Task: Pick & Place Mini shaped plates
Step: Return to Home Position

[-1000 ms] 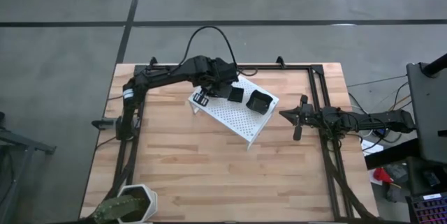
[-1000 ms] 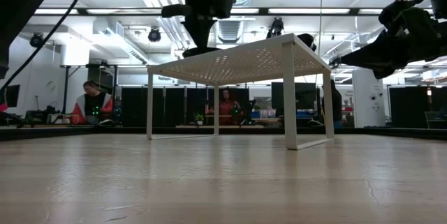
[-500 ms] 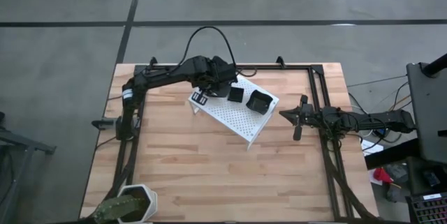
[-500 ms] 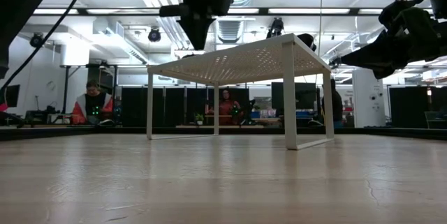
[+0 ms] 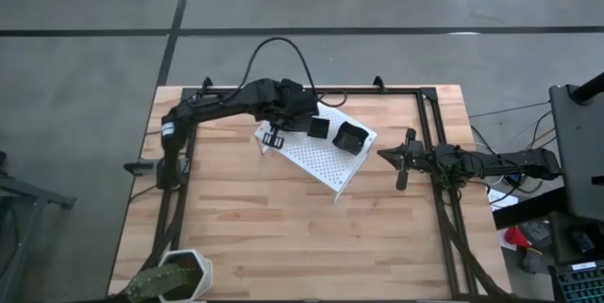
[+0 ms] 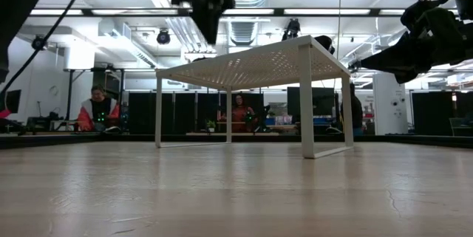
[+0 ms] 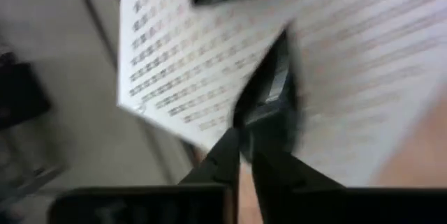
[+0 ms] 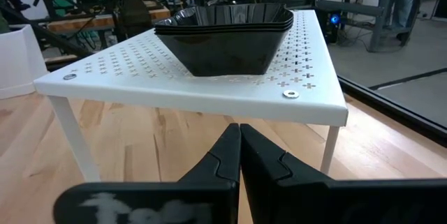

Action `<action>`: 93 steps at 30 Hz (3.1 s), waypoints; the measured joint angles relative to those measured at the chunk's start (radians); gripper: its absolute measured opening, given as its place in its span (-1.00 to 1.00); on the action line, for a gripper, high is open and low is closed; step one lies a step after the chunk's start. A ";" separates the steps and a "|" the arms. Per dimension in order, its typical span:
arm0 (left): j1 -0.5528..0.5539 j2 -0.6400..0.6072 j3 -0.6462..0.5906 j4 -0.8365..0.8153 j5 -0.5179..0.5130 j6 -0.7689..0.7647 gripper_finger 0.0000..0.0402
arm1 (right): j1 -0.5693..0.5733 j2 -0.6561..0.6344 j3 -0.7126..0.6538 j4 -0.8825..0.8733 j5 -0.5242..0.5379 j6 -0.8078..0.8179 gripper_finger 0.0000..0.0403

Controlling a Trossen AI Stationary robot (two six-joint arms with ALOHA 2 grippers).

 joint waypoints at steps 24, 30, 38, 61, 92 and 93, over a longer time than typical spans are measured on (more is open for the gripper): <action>-0.082 -0.741 -0.954 1.165 0.443 -0.373 -1.00 | 0.000 0.000 0.000 0.000 0.000 0.000 -0.96; -0.106 -0.899 -1.204 1.370 0.443 -0.410 -1.00 | 0.000 0.000 0.000 0.000 0.000 0.000 -0.96; -0.136 -1.087 -1.455 1.547 0.443 -0.457 -1.00 | 0.000 0.000 0.000 0.000 0.000 0.000 -0.96; -0.140 -1.482 -1.884 1.719 0.413 -0.461 -1.00 | 0.000 0.000 0.000 0.001 -0.001 0.007 -0.96; -0.140 -1.931 -2.010 1.340 0.346 -0.496 -1.00 | 0.000 -0.200 0.001 -0.020 -0.247 -0.056 -0.96; -0.140 -1.932 -2.012 1.332 0.345 -0.496 -1.00 | 0.000 -0.201 0.001 -0.027 -0.247 -0.055 -0.96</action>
